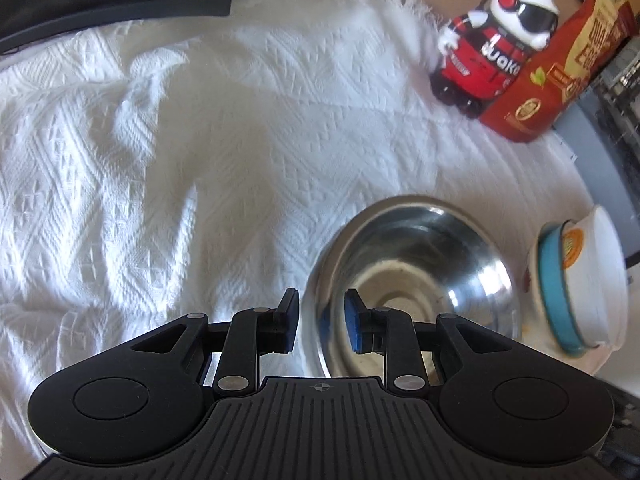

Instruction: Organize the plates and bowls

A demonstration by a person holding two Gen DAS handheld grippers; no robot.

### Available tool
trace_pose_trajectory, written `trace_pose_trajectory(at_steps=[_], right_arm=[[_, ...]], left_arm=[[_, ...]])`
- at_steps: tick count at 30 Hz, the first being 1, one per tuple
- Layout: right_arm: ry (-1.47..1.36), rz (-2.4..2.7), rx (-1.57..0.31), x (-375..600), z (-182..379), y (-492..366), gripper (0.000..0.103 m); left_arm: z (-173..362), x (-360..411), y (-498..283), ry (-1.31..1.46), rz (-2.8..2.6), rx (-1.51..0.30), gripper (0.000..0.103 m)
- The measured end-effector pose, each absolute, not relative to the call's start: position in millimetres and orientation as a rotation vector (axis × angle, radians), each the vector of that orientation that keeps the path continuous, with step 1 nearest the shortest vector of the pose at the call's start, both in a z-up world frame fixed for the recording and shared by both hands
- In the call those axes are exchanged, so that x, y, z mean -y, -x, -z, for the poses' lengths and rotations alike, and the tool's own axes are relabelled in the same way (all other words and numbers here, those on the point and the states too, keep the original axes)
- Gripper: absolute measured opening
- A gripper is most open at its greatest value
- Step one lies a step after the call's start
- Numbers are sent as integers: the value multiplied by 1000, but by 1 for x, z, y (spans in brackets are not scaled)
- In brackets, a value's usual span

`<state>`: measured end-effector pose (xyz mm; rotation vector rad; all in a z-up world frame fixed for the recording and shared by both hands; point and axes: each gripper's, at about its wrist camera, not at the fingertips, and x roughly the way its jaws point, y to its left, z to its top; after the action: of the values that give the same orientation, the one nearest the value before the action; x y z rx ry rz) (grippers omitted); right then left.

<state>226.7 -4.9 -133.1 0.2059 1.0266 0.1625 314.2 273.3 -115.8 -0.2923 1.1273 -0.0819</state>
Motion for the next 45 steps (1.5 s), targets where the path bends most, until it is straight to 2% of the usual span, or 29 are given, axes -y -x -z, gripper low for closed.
trace_pose_trajectory(at_steps=[3,16,23,28,36,41,45], right_arm=[[-205,-163,-1034,3,133,-232,52],[-262,-230,-1154,-10,160,-256,54],[-227,-229,-1192,-24,169,-264,56],[-241,-268,-1195,-34,164,-271,56],[-227,-325,-1213,-36,168,-277,56],[-197,-370,-1185,-24,151,-268,56],[-114,-437,-1059,-11,120,-255,56]], left_arm=[[121,-274,-314,277,76,-1139,30],[134,-264,-321,259,89,-1177,30],[139,-278,-333,349,58,-1201,28],[136,-286,-345,324,16,-1183,35],[136,-294,-336,386,3,-1181,33],[115,-309,-319,493,-31,-1094,30],[80,-307,-307,516,-67,-949,30]])
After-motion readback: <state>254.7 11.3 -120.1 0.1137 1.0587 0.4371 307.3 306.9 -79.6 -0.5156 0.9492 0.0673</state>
